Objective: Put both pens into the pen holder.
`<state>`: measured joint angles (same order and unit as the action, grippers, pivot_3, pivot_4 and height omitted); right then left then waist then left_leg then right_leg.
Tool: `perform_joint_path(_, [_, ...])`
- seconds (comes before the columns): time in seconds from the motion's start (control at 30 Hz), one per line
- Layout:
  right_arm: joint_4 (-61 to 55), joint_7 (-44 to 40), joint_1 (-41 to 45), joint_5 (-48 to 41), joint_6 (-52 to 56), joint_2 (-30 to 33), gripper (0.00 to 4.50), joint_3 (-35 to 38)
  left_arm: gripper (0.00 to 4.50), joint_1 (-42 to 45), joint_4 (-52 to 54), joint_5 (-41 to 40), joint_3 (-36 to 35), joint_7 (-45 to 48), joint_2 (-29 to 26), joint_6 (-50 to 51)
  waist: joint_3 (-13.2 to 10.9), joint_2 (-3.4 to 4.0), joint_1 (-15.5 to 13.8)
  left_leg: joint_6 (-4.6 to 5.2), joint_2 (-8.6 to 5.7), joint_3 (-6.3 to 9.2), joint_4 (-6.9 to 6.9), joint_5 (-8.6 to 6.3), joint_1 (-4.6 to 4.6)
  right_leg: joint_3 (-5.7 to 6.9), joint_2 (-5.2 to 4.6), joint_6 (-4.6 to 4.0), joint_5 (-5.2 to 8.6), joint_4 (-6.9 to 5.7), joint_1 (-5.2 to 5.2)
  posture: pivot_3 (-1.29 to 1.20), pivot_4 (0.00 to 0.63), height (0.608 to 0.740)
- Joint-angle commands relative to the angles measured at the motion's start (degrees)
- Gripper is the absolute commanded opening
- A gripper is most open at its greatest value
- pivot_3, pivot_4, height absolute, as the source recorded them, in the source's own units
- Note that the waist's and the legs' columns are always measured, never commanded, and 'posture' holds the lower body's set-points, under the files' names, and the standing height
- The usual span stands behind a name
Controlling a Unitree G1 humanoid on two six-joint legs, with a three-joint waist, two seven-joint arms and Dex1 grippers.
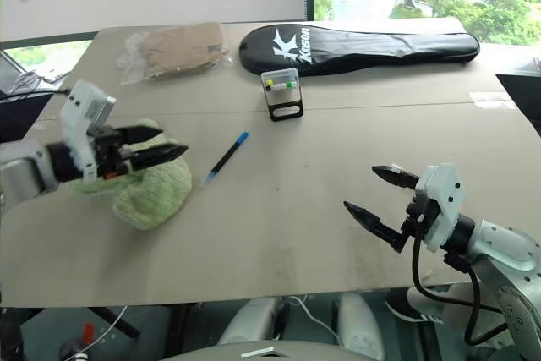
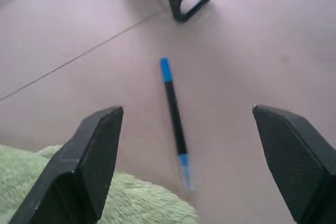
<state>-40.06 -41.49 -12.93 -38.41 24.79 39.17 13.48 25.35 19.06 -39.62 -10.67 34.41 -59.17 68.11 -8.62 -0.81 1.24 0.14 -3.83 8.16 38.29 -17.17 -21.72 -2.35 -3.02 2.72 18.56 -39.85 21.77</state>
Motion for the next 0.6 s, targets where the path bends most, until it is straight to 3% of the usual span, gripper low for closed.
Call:
perform_joint_path(0.03, [-1.75,-0.27,-1.02,0.81,-2.32,-0.77,4.5,0.78,4.14,6.77,-3.85,4.29,4.24,-7.74,2.98,8.76,-0.03,-0.04,0.55,0.0,0.02,0.04,0.0,0.0,-0.03,0.0,0.01,0.0,0.0,0.0,0.02,0.0,0.15,0.74])
perform_joint_path(0.3, [-1.31,-0.2,-2.02,3.63,-4.68,-2.44,4.5,-1.46,4.14,19.49,-12.35,10.89,17.55,-13.27,13.26,17.51,-0.05,-0.1,0.19,-0.01,-0.01,0.1,0.12,0.01,-0.04,0.07,0.05,0.0,0.0,-0.05,0.01,0.0,0.15,0.74])
perform_joint_path(0.47, [-1.42,0.01,-1.84,4.57,-5.16,-3.06,4.5,-1.91,4.14,20.26,-22.95,16.81,24.29,-11.74,16.4,8.19,-0.05,-0.1,0.66,-0.03,0.01,0.1,0.09,0.02,-0.03,0.05,0.07,0.0,0.0,-0.09,0.04,0.0,0.15,0.74])
perform_joint_path(0.6, [-1.77,-0.11,-2.73,5.59,-5.55,-3.11,4.5,-2.32,4.14,25.56,-31.1,19.0,26.41,-8.53,19.03,6.37,0.07,0.04,-0.86,-0.07,-0.01,0.13,0.16,0.05,0.02,0.09,0.04,0.0,0.0,-0.15,-0.02,0.0,0.15,0.74])
